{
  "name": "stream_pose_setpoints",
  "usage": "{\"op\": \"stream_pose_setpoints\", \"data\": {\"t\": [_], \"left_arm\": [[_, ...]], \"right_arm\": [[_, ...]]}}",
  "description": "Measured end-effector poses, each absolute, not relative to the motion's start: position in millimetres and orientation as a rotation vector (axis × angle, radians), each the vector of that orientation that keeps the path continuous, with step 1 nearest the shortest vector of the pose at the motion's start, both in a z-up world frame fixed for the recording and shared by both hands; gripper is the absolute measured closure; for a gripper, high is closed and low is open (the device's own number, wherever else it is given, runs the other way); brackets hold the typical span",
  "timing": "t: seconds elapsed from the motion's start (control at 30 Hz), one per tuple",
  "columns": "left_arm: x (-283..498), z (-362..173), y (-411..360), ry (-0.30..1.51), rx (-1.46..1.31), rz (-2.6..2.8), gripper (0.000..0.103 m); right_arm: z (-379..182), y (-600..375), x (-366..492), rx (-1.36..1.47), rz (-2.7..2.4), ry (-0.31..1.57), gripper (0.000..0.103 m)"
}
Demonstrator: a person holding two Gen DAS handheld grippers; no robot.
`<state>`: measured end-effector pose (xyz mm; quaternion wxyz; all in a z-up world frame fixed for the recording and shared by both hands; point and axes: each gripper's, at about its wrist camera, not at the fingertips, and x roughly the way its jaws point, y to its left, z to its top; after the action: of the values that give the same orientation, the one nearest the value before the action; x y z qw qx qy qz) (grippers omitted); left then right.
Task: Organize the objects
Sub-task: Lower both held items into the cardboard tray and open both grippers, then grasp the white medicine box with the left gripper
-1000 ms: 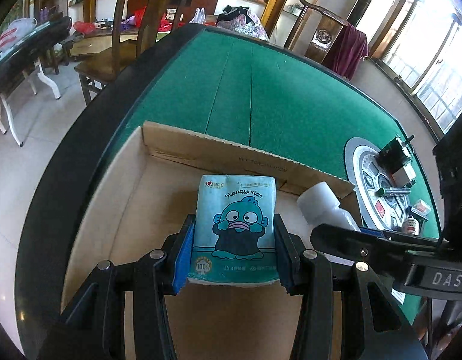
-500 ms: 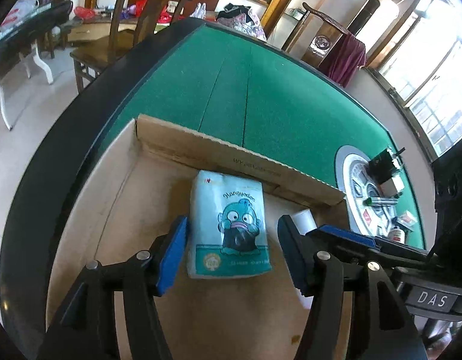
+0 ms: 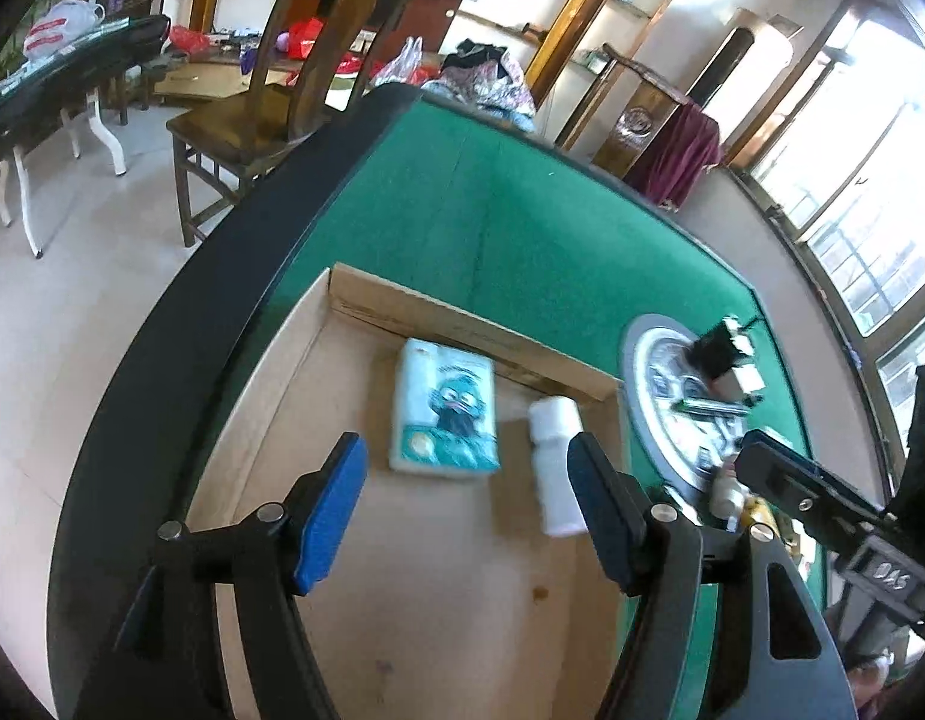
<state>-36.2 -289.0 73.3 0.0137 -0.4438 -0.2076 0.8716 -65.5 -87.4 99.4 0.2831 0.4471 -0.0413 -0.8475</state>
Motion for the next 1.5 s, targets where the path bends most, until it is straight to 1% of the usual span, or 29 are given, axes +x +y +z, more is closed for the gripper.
{"op": "stream_pose_setpoints", "data": {"t": [0.13, 0.27, 0.3, 0.33, 0.4, 0.5, 0.53, 0.57, 0.63, 0.7, 0.73, 0.77, 0.87, 1.0, 1.2, 1.3, 1.37, 1.5], "left_arm": [[-10, 100, -280, -0.641, -1.312, 2.729, 0.04], [16, 138, -266, -0.607, -1.197, 2.762, 0.039], [22, 149, -262, -0.595, -1.164, 2.774, 0.038], [28, 157, -258, -0.587, -1.133, 2.785, 0.035], [40, 175, -249, -0.565, -1.068, 2.8, 0.033], [50, 195, -233, -0.528, -0.995, 2.798, 0.033], [51, 200, -228, -0.513, -0.979, 2.798, 0.033], [50, 206, -220, -0.489, -0.963, 2.798, 0.033], [50, 213, -210, -0.452, -0.948, 2.801, 0.033], [46, 217, -199, -0.407, -0.938, 2.805, 0.033], [45, 219, -195, -0.384, -0.938, 2.81, 0.032], [43, 219, -191, -0.362, -0.94, 2.816, 0.029], [32, 211, -182, -0.337, -0.988, 2.814, 0.027], [14, 190, -170, -0.349, -1.094, 2.801, 0.028], [-10, 141, -155, -0.362, -1.248, 2.775, 0.028], [-22, 109, -139, -0.336, -1.343, 2.737, 0.028], [-27, 90, -130, -0.314, -1.393, 2.72, 0.028], [-36, 58, -117, -0.343, -1.449, 2.655, 0.028]], "right_arm": [[117, -66, -38, 1.126, -2.339, -0.016, 0.046], [133, -41, -12, 1.038, -2.418, 0.069, 0.046], [139, -28, -3, 1.004, -2.452, 0.084, 0.046], [144, -20, 2, 0.974, -2.485, 0.094, 0.046], [157, 1, 16, 0.894, -2.577, 0.119, 0.044], [177, 34, 38, 0.728, -2.743, 0.143, 0.03], [185, 48, 46, 0.667, -2.802, 0.134, 0.021], [191, 58, 48, 0.627, -2.84, 0.123, 0.019], [199, 78, 53, 0.587, -2.886, 0.092, 0.019], [201, 97, 47, 0.632, -2.885, 0.03, 0.019], [200, 105, 44, 0.659, -2.876, -0.004, 0.019], [197, 114, 39, 0.69, -2.866, -0.049, 0.019], [182, 135, 26, 0.768, -2.846, -0.163, 0.019], [153, 157, 10, 0.862, -2.837, -0.257, 0.019], [112, 187, -16, 0.955, -2.815, -0.408, 0.019], [94, 200, -27, 0.986, -2.791, -0.492, 0.019], [85, 205, -32, 1.005, -2.783, -0.524, 0.019], [76, 212, -32, 1.044, -2.77, -0.533, 0.019]]}}
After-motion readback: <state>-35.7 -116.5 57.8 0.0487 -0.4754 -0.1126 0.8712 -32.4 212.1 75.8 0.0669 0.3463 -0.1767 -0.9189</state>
